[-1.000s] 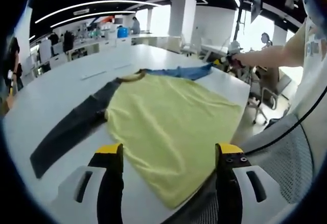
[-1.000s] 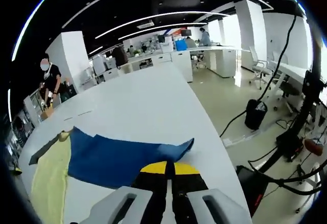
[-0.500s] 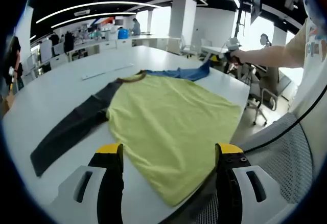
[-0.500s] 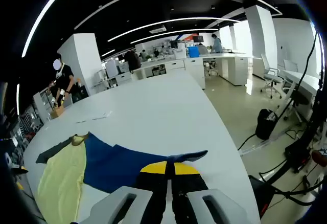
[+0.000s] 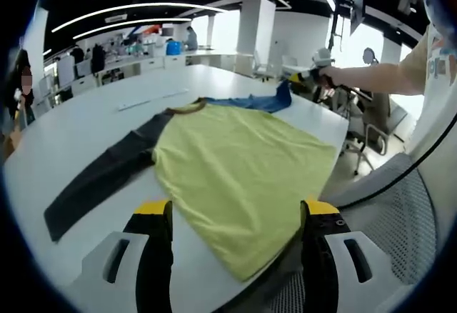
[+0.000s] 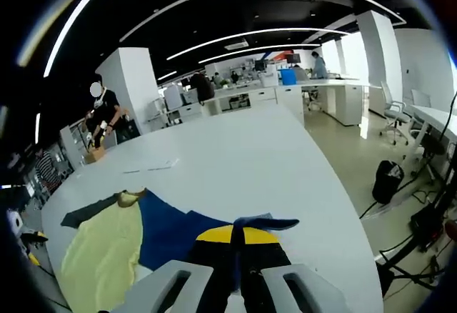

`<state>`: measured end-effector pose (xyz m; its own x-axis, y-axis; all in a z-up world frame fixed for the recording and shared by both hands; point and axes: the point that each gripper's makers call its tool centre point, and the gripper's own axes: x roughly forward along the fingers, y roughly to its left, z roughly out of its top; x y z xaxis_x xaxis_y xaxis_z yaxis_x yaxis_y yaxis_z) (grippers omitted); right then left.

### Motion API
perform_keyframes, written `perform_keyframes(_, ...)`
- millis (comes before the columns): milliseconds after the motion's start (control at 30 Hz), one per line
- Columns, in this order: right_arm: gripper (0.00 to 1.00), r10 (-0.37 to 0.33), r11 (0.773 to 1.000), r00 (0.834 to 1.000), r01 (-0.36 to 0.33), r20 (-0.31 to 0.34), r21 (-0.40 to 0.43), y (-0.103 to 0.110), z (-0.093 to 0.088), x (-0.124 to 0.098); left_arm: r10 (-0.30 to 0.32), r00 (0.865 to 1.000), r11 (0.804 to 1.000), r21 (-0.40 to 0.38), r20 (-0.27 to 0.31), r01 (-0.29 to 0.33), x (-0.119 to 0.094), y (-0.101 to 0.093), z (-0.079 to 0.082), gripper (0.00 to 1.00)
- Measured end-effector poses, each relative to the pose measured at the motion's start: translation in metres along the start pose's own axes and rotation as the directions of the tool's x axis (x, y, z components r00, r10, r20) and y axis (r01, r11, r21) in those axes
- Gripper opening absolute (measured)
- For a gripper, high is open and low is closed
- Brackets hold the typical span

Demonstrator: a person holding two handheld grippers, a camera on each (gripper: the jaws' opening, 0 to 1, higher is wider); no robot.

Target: Fold the garment on the visible template until the final outline fits inside the template.

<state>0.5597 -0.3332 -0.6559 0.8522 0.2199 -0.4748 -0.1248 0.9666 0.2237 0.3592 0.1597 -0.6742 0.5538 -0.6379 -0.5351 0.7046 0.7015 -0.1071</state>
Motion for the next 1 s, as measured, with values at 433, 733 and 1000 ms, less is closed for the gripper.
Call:
perform_keyframes(433, 0.00, 0.063, 0.998, 0.998, -0.062, 0.019, -0.016, 0.034, 0.010, 0.005, -0.002, 1.000, 1.000, -0.004, 0.010, 0.002, -0.006, -0.002, -0.002, 0.69)
perform_keyframes(733, 0.00, 0.104, 0.994, 0.994, -0.104, 0.022, -0.027, 0.058, 0.011, 0.009, -0.004, 1.000, 1.000, -0.003, 0.014, 0.005, -0.008, -0.003, -0.004, 0.69)
perform_keyframes(1000, 0.00, 0.142, 0.990, 0.990, -0.141, 0.025, -0.030, 0.077, 0.012, 0.014, -0.004, 1.000, 1.000, -0.002, 0.013, 0.004, -0.012, -0.002, -0.004, 0.69)
